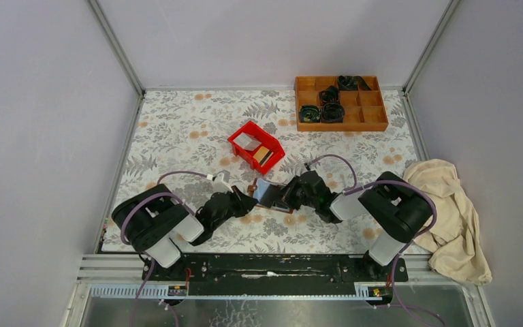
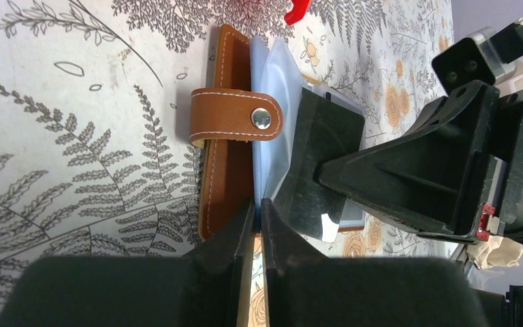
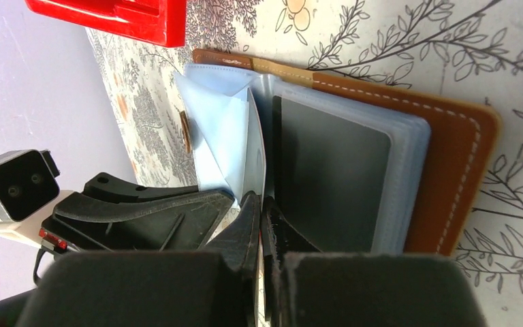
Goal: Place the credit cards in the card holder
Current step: Insert the credit card into the card holder.
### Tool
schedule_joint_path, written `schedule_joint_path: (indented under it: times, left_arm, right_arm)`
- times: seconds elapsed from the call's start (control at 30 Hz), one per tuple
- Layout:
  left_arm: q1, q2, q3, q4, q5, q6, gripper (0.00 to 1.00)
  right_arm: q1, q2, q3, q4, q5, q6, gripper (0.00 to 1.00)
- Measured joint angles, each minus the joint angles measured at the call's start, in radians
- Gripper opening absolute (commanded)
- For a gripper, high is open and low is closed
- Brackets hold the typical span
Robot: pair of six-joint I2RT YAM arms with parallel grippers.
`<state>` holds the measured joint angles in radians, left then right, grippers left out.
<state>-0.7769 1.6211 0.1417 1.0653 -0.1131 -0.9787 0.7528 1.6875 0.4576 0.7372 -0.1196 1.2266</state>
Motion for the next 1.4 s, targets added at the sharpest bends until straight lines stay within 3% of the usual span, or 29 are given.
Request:
schedule_joint_path:
  times: [0.6, 1.03, 1.4]
  left_arm:
    - [-0.029, -0.086, -0.019, -0.096, 0.0, -0.011, 0.12]
    - [-0.034, -0.091, -0.014, -0.112, -0.005, -0.014, 0.15]
    - [-0.042, -0.148, -0.001, -0.185, -0.01, -0.023, 0.43]
  right_arm:
    - [0.002, -0.121, 0.068, -0.266, 0.073, -0.166, 0.0]
    - [0.002, -0.085, 0.047, -0.193, 0.001, -0.174, 0.0]
    - [0.019, -0.059, 0.042, -0.143, -0.029, -0.168, 0.0]
